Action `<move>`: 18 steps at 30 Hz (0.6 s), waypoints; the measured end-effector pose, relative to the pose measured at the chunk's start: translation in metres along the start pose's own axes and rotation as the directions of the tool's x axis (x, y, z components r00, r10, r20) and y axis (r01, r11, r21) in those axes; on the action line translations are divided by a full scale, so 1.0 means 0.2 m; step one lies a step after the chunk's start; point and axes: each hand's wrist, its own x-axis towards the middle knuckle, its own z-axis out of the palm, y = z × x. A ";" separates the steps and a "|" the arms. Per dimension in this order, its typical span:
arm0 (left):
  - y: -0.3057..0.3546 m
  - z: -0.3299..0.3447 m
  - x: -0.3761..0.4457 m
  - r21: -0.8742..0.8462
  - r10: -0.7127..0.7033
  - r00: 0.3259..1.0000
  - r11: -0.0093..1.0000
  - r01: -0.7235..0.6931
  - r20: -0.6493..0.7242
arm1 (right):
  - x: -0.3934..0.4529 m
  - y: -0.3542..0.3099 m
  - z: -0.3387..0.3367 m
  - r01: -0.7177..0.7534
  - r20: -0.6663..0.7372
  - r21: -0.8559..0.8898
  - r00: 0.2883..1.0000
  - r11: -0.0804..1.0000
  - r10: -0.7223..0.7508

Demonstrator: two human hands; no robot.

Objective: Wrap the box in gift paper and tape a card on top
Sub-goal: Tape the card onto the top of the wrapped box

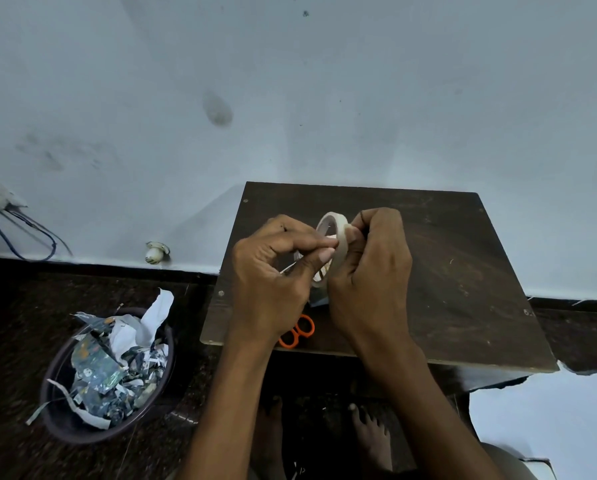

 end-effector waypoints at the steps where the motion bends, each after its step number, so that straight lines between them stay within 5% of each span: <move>1: 0.00 0.00 0.00 0.006 0.007 1.000 1.000 -0.007 0.012 | 0.00 0.01 0.00 0.009 -0.009 -0.014 1.000 1.000 -0.009; 18: 0.03 0.03 -0.03 0.007 -0.004 0.977 1.000 0.003 0.212 | 0.00 -0.01 -0.01 -0.048 -0.072 0.074 0.996 0.996 0.053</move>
